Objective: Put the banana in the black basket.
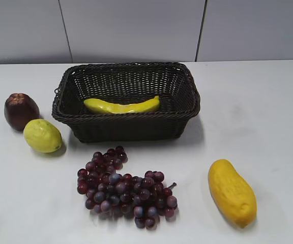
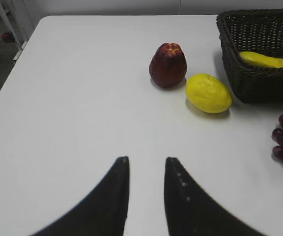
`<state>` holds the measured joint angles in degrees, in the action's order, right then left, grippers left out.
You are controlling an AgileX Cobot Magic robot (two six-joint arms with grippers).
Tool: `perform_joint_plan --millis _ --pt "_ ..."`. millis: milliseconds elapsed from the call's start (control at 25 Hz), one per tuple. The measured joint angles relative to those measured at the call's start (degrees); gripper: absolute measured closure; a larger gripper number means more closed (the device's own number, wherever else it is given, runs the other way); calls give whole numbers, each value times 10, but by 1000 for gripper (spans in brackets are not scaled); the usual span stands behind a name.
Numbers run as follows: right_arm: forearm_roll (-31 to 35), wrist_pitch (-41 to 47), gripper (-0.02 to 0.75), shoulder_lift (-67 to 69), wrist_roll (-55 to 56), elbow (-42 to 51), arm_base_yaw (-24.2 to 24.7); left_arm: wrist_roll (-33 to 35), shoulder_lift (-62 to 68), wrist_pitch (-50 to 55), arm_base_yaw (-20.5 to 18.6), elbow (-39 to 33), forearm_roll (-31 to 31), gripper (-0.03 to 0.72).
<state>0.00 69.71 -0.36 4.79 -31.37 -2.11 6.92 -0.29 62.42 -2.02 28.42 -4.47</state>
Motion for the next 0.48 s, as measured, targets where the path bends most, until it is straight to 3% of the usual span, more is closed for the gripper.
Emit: perform_joint_plan --millis 480 --pt "5 -66 146 0 -11 19 0 0 0 0 0 0 0 449"
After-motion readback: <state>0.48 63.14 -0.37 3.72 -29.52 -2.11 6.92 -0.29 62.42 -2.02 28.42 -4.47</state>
